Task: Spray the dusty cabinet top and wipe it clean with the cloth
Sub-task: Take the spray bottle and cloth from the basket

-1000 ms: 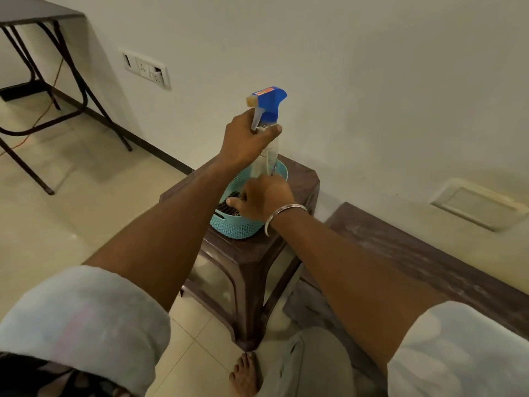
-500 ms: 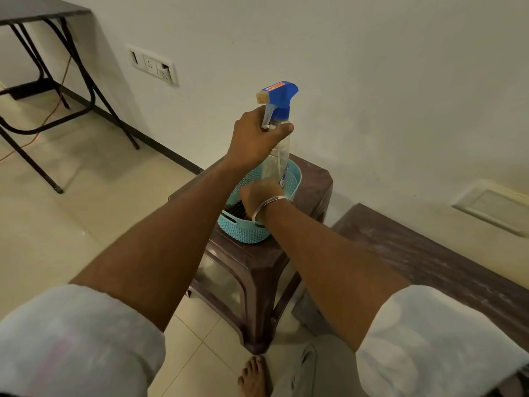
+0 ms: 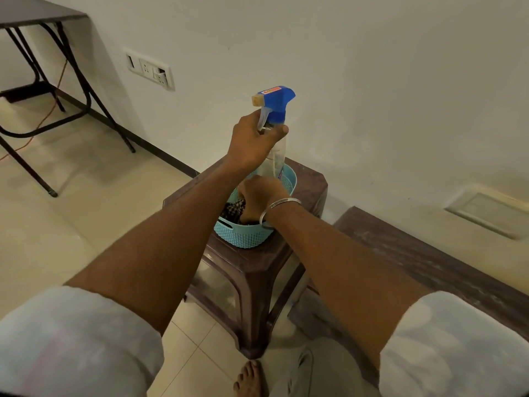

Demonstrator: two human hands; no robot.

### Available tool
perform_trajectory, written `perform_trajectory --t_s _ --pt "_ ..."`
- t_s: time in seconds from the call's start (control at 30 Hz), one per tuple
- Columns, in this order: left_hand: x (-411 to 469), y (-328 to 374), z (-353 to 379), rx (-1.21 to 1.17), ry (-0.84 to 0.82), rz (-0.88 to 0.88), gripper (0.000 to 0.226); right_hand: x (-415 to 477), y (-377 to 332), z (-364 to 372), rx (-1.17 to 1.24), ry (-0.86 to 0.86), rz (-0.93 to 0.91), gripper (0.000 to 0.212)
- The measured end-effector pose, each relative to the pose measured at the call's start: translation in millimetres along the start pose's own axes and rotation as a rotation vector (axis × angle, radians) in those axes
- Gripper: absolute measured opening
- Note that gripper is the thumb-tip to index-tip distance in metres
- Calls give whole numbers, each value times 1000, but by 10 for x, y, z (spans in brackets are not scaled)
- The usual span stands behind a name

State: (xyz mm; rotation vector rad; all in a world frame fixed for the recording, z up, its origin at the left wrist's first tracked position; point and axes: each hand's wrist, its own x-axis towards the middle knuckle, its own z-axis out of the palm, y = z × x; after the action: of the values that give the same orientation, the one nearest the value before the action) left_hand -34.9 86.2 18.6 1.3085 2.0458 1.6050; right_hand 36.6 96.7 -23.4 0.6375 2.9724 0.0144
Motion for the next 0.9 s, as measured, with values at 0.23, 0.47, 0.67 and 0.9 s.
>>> perform_trajectory --t_s 0.23,0.47,0.67,0.9 --pt "58 402 -1 -72 78 28 33 -237 155 -277 402 141 183 45" --pt "156 896 -62 -97 141 113 26 -747 591 -478 1099 239 412 40" --pt "89 1352 175 -189 55 221 19 -1391 1169 -382 1927 387 674 31" --pt "-277 1548 886 -300 -110 205 21 -2253 1727 -184 2348 535 804 33"
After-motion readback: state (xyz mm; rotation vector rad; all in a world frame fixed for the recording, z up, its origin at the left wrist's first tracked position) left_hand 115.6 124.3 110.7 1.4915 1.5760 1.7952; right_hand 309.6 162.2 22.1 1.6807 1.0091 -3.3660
